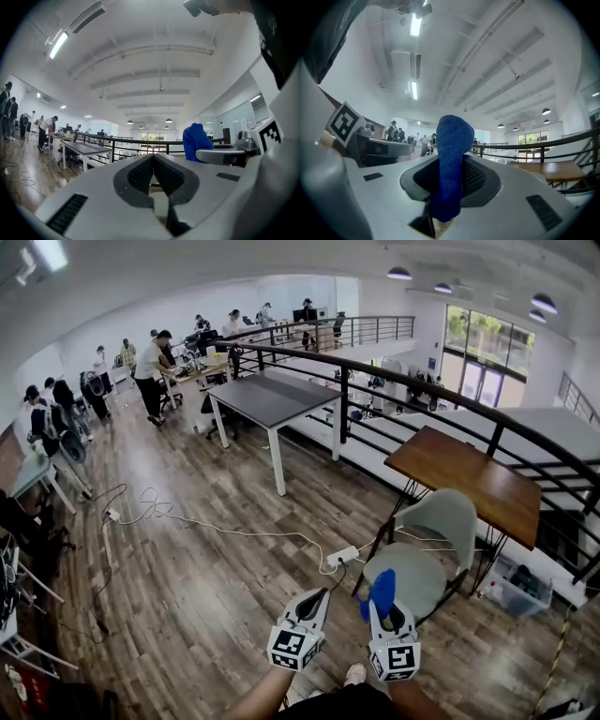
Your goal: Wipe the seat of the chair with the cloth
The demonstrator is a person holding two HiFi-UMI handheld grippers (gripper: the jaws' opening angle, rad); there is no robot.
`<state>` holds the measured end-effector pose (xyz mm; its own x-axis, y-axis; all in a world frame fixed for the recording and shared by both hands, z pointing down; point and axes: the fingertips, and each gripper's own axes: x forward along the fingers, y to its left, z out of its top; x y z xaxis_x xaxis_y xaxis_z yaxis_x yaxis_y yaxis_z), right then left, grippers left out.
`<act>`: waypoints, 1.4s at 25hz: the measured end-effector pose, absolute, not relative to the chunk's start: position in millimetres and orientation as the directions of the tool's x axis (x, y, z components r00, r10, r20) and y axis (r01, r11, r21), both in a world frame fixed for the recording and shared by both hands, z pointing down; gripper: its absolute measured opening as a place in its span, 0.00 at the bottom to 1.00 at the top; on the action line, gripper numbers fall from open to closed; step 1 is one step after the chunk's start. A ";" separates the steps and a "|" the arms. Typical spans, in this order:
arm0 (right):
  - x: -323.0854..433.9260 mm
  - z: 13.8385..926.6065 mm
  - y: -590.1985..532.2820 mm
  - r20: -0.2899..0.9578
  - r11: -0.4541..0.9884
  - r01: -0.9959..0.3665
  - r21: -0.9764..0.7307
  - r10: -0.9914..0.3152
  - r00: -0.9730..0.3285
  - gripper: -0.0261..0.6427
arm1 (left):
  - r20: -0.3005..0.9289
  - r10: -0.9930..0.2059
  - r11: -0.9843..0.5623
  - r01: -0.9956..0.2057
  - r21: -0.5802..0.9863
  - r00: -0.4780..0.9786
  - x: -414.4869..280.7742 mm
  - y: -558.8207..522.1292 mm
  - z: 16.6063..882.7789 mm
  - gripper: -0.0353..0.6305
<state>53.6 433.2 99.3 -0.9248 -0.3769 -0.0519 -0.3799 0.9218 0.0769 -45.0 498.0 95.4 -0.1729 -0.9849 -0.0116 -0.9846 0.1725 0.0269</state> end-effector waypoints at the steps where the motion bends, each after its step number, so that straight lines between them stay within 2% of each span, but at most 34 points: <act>1: 50.8 101.3 430.7 -0.050 0.924 -0.376 0.072 -0.373 -0.926 0.20 | -0.007 -0.984 0.179 -0.984 0.026 -0.179 -49.0 494.1 96.6 0.06; 35: -2.4 111.7 218.6 -0.032 0.943 -0.333 0.011 -0.332 -0.943 0.20 | 0.038 -0.987 0.160 -0.987 0.010 -0.159 -87.6 282.8 101.6 0.06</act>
<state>-2.4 218.6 111.7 -0.9427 -0.3323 -0.0317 -0.3327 0.9430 0.0113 -87.6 282.8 101.6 -0.1591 -0.9865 0.0376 -0.9871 0.1596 0.0095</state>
